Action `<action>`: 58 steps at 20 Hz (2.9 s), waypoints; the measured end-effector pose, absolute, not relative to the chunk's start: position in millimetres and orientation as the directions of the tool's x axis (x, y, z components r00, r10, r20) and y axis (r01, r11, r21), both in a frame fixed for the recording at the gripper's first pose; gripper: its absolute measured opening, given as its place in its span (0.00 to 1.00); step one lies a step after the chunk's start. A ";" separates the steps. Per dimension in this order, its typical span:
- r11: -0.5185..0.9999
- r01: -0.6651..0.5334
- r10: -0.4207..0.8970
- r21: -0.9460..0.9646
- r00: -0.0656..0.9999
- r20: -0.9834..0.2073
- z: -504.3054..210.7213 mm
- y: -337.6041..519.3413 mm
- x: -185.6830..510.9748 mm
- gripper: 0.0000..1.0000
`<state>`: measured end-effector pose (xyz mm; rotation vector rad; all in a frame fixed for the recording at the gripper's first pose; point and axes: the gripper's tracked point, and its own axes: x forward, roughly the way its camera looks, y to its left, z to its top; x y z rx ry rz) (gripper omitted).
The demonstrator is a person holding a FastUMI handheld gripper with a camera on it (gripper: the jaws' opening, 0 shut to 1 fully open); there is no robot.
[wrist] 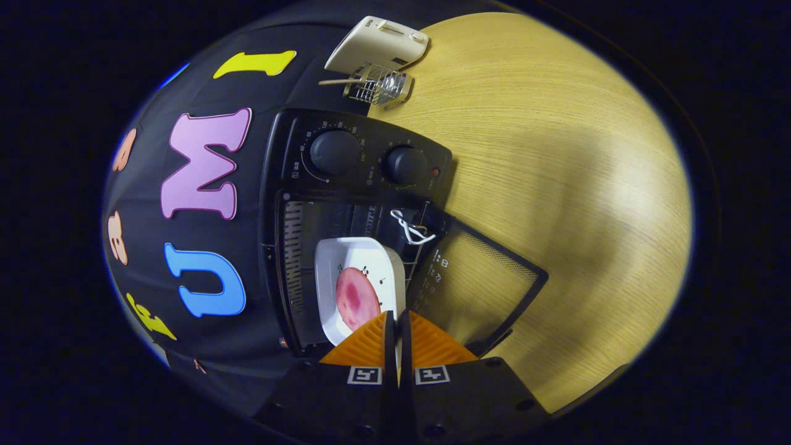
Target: Open the toaster oven, put the food inside, and close the toaster oven door.
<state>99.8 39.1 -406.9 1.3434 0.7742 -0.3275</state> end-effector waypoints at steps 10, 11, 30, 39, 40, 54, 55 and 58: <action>0.107 0.700 0.062 0.706 0.704 -0.707 -425.3 42.6 136.2 0.05; 0.093 0.703 0.050 0.705 0.704 -0.709 -425.7 43.5 142.3 0.05; 0.008 0.714 -0.067 0.700 0.699 -0.712 -400.9 35.2 175.3 0.21; 0.348 0.599 0.073 0.721 0.749 -0.658 -337.4 37.6 88.3 0.50; 0.383 0.590 0.078 0.711 0.746 -0.661 -337.0 34.4 78.7 0.75; 0.926 0.127 0.194 0.355 0.648 -0.737 -378.4 64.9 -3.1 0.99; 0.949 0.080 0.185 0.304 0.638 -0.747 -386.1 67.5 -5.2 0.99; 0.985 -0.001 0.137 0.172 0.608 -0.782 -413.3 65.9 -9.4 0.99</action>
